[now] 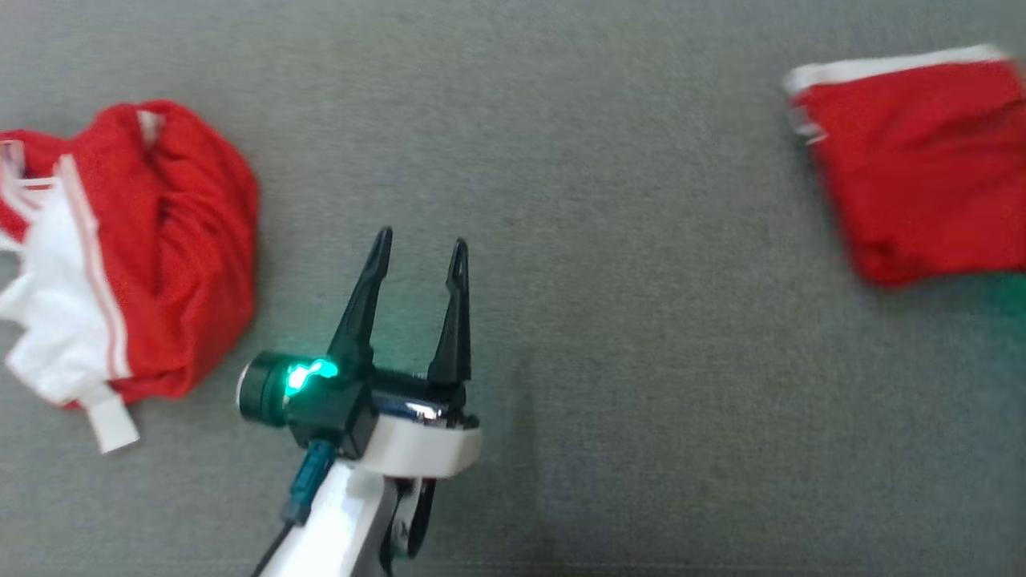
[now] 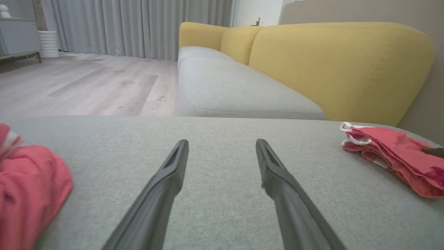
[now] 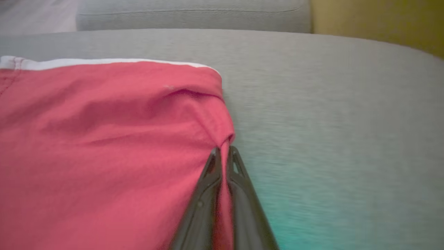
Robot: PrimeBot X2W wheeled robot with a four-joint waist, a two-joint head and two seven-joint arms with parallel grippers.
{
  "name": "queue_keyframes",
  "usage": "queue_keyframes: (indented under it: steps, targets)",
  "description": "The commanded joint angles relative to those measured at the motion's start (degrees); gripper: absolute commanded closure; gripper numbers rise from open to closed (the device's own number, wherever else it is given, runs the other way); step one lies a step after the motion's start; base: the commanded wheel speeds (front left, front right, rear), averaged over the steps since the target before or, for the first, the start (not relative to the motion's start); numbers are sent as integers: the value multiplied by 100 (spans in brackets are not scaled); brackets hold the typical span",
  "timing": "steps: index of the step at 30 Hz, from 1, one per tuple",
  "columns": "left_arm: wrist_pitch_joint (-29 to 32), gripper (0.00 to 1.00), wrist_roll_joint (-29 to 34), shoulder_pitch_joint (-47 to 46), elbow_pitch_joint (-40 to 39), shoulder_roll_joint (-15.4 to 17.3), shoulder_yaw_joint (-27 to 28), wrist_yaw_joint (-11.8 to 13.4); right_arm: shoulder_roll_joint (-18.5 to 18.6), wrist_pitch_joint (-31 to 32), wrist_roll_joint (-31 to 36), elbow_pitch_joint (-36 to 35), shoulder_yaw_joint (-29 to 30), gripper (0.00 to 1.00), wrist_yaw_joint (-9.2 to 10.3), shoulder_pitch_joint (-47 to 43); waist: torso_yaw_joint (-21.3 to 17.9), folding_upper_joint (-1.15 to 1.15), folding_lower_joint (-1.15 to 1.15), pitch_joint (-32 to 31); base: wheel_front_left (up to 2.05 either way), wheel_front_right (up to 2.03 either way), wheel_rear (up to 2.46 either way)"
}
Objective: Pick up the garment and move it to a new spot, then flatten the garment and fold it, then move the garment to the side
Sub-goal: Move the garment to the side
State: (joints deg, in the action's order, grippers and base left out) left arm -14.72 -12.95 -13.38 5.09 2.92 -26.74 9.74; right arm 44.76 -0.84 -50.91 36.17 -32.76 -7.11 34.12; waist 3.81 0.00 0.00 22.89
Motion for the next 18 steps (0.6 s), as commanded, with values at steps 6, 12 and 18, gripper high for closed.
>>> queue_keyframes:
  steps: [6,12,18]
  targets:
    - [-28,0,110,-522,-264,-4,77,-80,1154,-194,95,141,343,100,-37,150,-447,0,0,650,0,0,0]
    - [-28,0,112,-843,-240,-4,-57,-155,1730,-305,199,476,817,100,-37,185,-514,0,0,906,0,0,0]
    - [-28,0,53,-883,-106,-4,-107,-190,1456,-870,983,1044,1243,0,-37,445,-486,0,0,671,0,0,0]
